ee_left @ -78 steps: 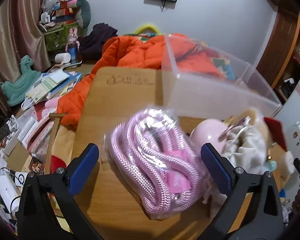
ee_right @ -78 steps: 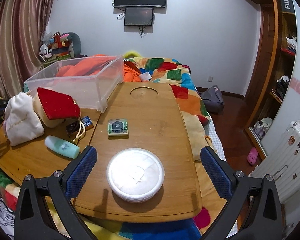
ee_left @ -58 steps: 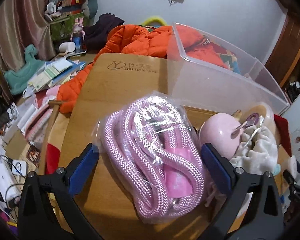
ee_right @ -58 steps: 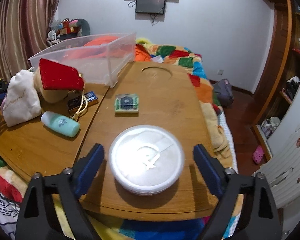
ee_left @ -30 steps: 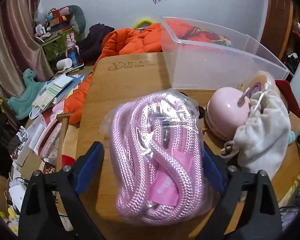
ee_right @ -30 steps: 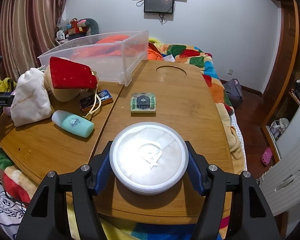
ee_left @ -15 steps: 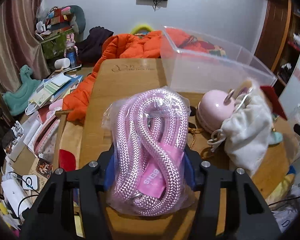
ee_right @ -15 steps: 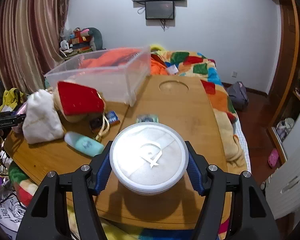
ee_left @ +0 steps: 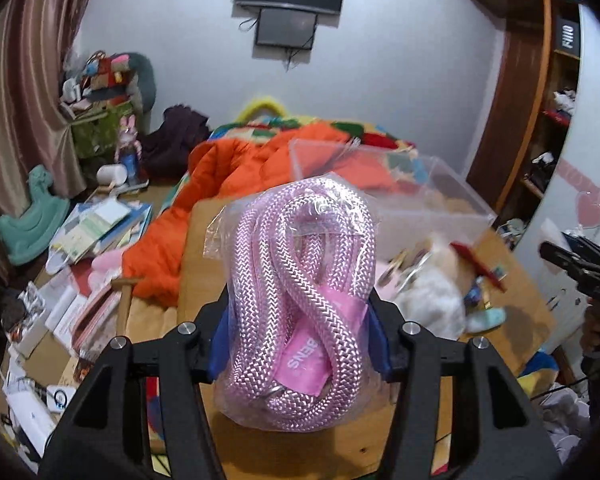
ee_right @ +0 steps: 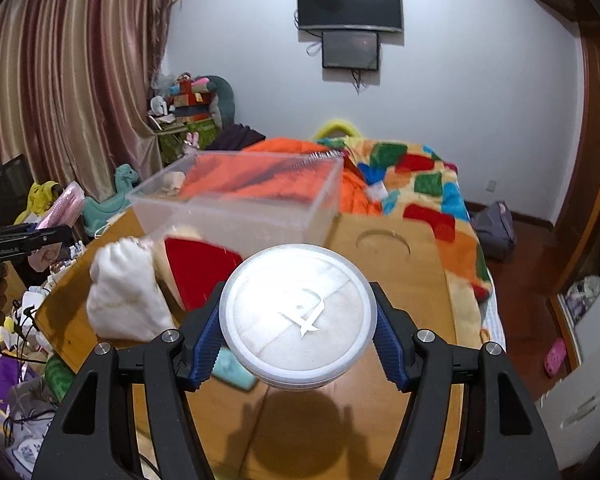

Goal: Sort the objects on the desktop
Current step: 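Lift both held items and carry them over the clear plastic box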

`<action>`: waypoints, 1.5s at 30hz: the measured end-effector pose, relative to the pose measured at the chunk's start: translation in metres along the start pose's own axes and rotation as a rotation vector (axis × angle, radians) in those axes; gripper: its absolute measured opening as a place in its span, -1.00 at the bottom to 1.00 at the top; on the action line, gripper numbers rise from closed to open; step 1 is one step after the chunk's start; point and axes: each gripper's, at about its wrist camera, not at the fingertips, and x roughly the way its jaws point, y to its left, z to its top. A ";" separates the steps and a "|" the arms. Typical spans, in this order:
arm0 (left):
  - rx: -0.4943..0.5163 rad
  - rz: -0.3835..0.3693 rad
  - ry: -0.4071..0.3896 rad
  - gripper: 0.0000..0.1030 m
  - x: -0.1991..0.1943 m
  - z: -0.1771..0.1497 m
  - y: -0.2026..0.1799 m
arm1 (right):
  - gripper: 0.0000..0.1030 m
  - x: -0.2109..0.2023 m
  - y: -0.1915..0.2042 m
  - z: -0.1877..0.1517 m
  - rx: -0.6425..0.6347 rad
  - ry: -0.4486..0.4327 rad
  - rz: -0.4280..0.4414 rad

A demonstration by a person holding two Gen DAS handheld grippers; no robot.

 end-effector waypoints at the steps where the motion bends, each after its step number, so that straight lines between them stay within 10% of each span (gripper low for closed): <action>1: 0.003 -0.011 -0.011 0.06 -0.002 0.005 -0.002 | 0.21 0.000 0.001 0.005 -0.004 -0.008 0.005; 24: 0.085 -0.087 -0.017 0.06 0.051 0.101 -0.032 | 0.21 0.078 0.010 0.102 -0.073 0.002 0.103; 45: 0.247 -0.092 0.282 0.06 0.178 0.102 -0.063 | 0.21 0.189 0.030 0.111 -0.240 0.317 0.165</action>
